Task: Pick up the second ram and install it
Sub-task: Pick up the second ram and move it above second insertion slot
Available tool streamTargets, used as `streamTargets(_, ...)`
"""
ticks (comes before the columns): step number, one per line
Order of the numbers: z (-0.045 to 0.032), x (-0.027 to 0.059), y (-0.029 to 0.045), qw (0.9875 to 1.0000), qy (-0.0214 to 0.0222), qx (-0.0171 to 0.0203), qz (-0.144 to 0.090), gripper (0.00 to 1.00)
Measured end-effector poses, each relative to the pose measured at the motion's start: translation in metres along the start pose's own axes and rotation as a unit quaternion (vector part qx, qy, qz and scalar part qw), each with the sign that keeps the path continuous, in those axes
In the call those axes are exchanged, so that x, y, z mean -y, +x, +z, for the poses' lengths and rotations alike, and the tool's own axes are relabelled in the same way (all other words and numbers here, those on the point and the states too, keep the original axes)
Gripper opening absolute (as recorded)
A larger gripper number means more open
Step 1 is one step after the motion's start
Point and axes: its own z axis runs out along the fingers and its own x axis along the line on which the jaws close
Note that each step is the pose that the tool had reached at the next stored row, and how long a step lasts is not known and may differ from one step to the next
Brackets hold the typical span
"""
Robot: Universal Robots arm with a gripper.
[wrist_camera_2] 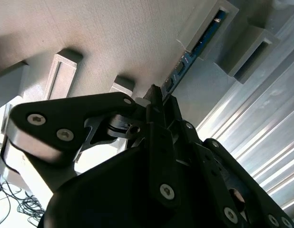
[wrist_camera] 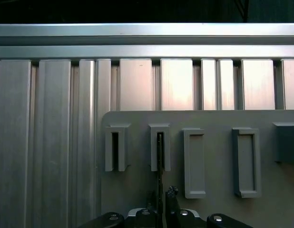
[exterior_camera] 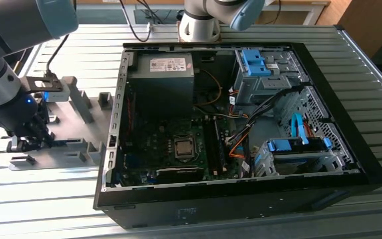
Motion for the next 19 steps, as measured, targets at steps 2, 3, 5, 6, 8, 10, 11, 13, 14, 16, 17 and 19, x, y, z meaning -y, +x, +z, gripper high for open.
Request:
streamTargets(2, 0.0003, 0.0000, 0.0000, 1.0000, 0.0000, 0.0000, 0.000, 0.22)
streamTargets(3, 0.0004, 0.0000, 0.0000, 1.0000, 0.0000, 0.0000, 0.000, 0.22)
streamTargets(5, 0.0005, 0.0000, 0.0000, 1.0000, 0.0000, 0.0000, 0.000, 0.22)
streamTargets(6, 0.0005, 0.0000, 0.0000, 1.0000, 0.0000, 0.0000, 0.000, 0.22)
streamTargets(8, 0.0006, 0.0000, 0.0000, 1.0000, 0.0000, 0.0000, 0.000, 0.22)
streamTargets(10, 0.0006, 0.0000, 0.0000, 1.0000, 0.0000, 0.0000, 0.000, 0.22)
streamTargets(11, 0.0006, 0.0000, 0.0000, 1.0000, 0.0000, 0.0000, 0.000, 0.20)
streamTargets(13, 0.0006, 0.0000, 0.0000, 1.0000, 0.0000, 0.0000, 0.000, 0.20)
streamTargets(14, 0.0006, 0.0000, 0.0000, 1.0000, 0.0000, 0.0000, 0.000, 0.14)
streamTargets(16, 0.0007, 0.0000, 0.0000, 1.0000, 0.0000, 0.0000, 0.000, 0.14)
streamTargets(17, 0.0006, 0.0000, 0.0000, 1.0000, 0.0000, 0.0000, 0.000, 0.14)
streamTargets(19, 0.0007, 0.0000, 0.0000, 1.0000, 0.0000, 0.0000, 0.000, 0.14)
